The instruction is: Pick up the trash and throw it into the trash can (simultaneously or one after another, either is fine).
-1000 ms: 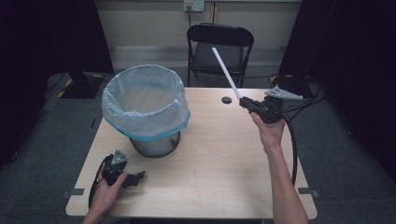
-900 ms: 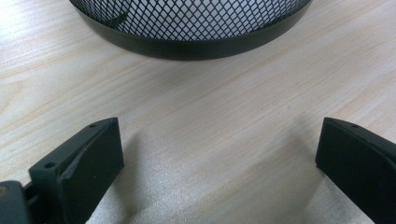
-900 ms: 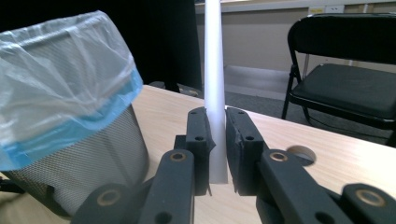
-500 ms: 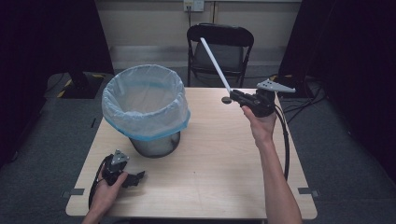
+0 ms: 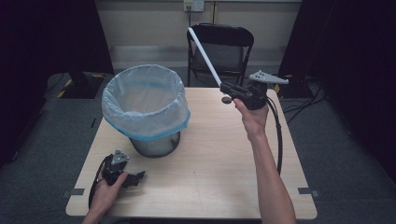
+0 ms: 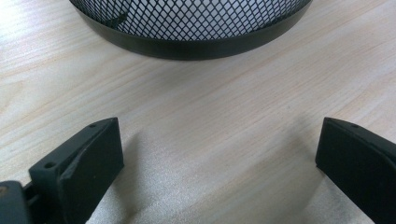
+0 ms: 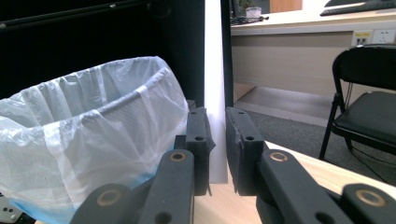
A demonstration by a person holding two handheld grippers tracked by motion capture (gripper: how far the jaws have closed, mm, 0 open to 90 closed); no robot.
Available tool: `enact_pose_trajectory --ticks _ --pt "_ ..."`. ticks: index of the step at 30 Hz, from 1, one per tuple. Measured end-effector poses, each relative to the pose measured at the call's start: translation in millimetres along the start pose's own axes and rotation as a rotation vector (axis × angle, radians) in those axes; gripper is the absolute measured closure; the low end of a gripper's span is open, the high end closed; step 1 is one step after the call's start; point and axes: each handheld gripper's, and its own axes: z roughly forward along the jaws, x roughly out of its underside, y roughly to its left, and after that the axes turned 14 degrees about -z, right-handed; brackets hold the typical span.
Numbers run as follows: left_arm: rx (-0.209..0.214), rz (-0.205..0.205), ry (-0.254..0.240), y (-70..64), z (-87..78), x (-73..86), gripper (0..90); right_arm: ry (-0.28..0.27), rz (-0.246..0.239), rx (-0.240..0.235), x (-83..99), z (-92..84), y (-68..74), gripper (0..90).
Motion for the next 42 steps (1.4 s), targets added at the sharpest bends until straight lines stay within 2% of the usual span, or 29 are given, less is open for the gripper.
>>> enact_pose_trajectory --ticks 11,14,20,29,34,42 --pt "0.0 0.001 0.0 0.0 0.0 0.0 0.3 -0.024 -0.025 -0.049 -20.2 15.5 14.5 80.4" --pt "0.0 0.0 0.0 0.0 0.0 0.0 0.3 -0.052 -0.026 -0.07 -31.3 20.5 20.5 80.4" --pt "0.0 0.0 0.0 0.0 0.0 0.0 0.3 -0.071 -0.039 -0.103 -43.4 28.0 28.4 80.3" --pt "0.0 0.0 0.0 0.0 -0.1 0.0 0.3 -0.076 -0.046 -0.147 -53.0 45.6 40.7 80.3" --pt "0.0 0.0 0.0 0.0 -0.1 0.0 0.3 -0.096 -0.057 -0.163 -62.8 52.8 50.7 80.3" --pt "0.0 0.001 0.0 -0.1 -0.1 0.0 0.3 -0.095 -0.063 -0.21 -70.4 71.3 66.2 80.3"
